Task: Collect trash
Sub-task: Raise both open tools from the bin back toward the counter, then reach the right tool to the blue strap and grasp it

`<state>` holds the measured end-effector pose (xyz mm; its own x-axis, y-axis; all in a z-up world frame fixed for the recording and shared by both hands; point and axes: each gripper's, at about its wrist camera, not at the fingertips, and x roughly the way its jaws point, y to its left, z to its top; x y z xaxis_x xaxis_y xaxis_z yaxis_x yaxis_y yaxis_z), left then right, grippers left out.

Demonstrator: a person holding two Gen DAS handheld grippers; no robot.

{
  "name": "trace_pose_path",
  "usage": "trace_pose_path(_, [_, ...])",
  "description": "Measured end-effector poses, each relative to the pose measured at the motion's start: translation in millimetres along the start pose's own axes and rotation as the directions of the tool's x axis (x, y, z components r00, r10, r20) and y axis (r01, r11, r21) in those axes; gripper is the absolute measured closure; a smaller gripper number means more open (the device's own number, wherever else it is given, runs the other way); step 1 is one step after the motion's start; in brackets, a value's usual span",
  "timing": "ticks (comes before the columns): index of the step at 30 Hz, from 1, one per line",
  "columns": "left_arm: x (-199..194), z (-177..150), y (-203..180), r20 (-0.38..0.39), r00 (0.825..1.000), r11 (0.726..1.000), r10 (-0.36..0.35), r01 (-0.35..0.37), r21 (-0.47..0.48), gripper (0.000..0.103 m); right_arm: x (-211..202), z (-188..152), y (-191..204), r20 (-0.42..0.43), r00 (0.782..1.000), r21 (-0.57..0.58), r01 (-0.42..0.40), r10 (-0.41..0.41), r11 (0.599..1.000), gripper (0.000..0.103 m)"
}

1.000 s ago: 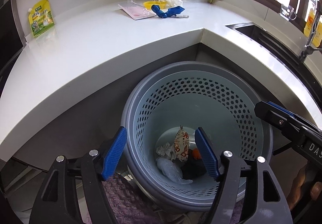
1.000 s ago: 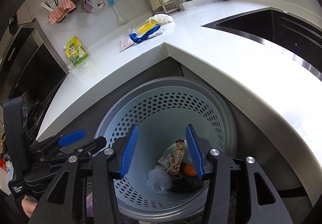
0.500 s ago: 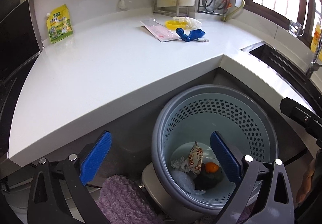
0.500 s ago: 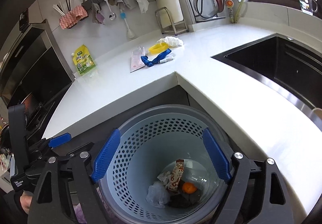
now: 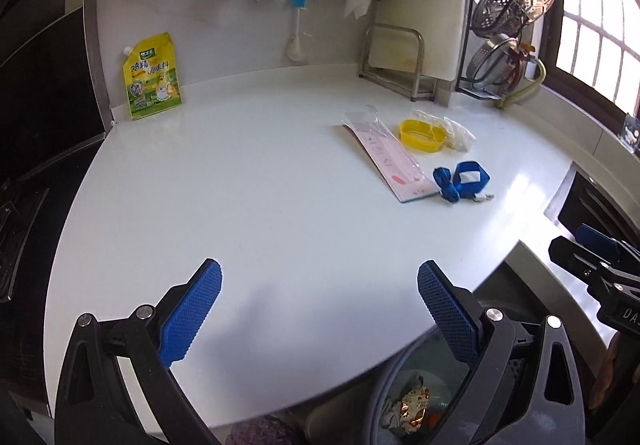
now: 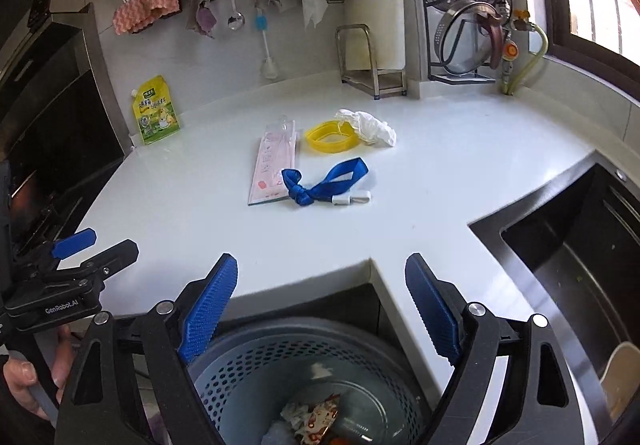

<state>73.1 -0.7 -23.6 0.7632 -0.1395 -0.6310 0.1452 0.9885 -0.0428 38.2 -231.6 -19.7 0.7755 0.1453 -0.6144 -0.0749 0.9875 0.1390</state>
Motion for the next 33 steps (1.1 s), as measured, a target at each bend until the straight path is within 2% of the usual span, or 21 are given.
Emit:
trace_pose_path(3, [10,16,7,0.018,1.000,1.000,0.017,-0.017,-0.017,0.006,24,23,-3,-0.029,0.999,0.003,-0.038,0.039,0.999,0.021])
trace_pose_path(9, [35,39,10,0.015,0.997,0.997,0.076,-0.076,-0.003,0.006,70,55,-13,-0.084,0.995,0.028,-0.044,0.046,0.999,0.021])
trace_pose_path(12, [44,43,9,0.003,0.997,0.997,0.081,-0.081,0.007,0.006,90,63,-11,-0.113,0.993,0.012,-0.029,0.030,1.000,0.021])
trace_pose_path(21, [59,44,6,-0.035,0.996,0.996,0.083,-0.083,0.020,0.006,129,64,4,-0.187,0.982,-0.053,-0.018,0.008,0.998,0.021])
trace_pose_path(26, [65,46,5,-0.054,0.995,0.996,0.089,-0.089,0.009,0.006,138,65,6,-0.183,0.982,-0.090,0.034,-0.050,0.995,0.021])
trace_pose_path(32, [68,49,0,-0.068,0.995,0.997,0.075,-0.074,0.007,0.006,145,67,1,-0.192,0.979,-0.105,0.054,-0.074,0.993,0.022])
trace_pose_path(33, [68,50,-1,-0.067,0.995,0.997,0.077,-0.076,0.010,0.006,144,66,1,-0.189,0.979,-0.113,0.061,-0.081,0.992,0.026])
